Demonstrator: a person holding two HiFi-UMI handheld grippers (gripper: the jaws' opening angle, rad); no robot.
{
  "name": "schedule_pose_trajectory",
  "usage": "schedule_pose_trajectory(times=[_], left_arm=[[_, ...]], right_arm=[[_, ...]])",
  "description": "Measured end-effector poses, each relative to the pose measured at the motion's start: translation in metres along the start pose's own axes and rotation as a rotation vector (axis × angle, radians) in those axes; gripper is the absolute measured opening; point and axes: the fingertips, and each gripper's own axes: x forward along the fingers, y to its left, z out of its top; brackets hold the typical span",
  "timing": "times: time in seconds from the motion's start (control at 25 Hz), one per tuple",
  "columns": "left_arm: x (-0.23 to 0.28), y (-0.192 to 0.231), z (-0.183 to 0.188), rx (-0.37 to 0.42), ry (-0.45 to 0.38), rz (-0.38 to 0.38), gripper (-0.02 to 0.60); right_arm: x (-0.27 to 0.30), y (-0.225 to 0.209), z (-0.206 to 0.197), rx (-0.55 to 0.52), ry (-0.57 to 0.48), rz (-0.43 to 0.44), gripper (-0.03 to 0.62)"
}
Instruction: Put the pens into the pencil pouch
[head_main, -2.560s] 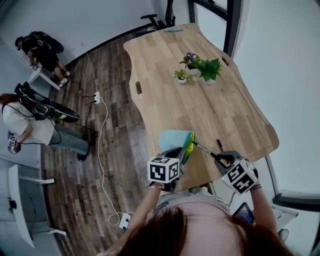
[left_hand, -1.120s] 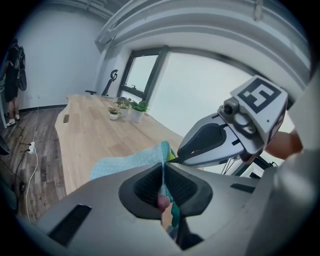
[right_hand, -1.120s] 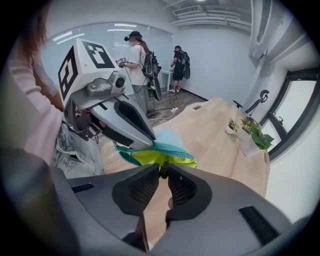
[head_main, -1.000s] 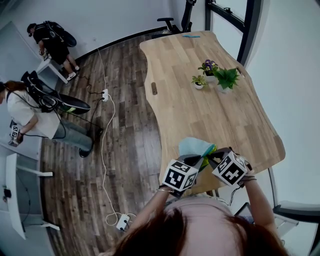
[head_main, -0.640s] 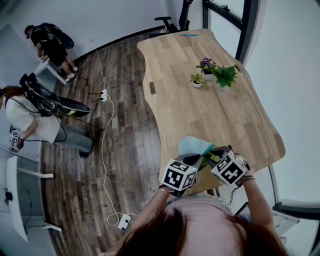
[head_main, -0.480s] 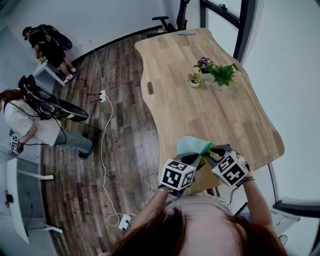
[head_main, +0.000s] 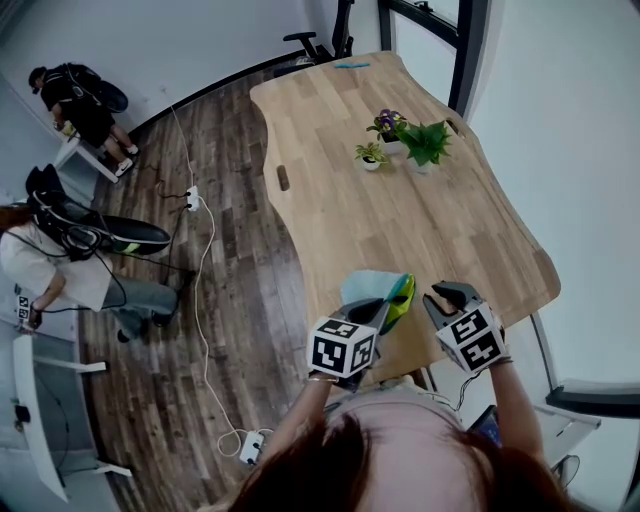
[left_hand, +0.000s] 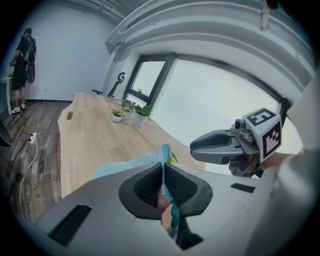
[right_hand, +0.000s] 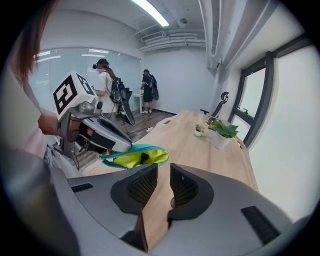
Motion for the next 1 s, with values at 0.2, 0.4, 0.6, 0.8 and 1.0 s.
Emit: schedule_pose_trajectory(times=[0.2,0.4,0.6,0.8,1.0], left_arm=[[0.0,-0.002,0.003,-0.012,-0.018,0.005,0.015],[0.0,-0.004,0.006,-0.023,-0.036,0.006,0.015],[0.001,-0.006,0.008,-0.022,-0.047,0.013,0.015],[0.002,-0.01,0.009,-0.023,-0.051,0.023,0.015],[0.004,-0.01,0.01,-0.021,-0.049,0.031,0.015]], right_arm=[[-0.01,-0.017,-0.02,0.033,0.012,-0.057,0.055],[-0.017,-0.032,-0.046,0.065,0.046,-0.105,0.038],[-0.018,-0.043,-0.073,0.095,0.08,-0.126,0.04],[-0.016,-0.049,-0.096,0.093,0.118,-0.133,0.04],[-0.006,-0.052,-0.121,0.091,0.165,-0.126,0.04]])
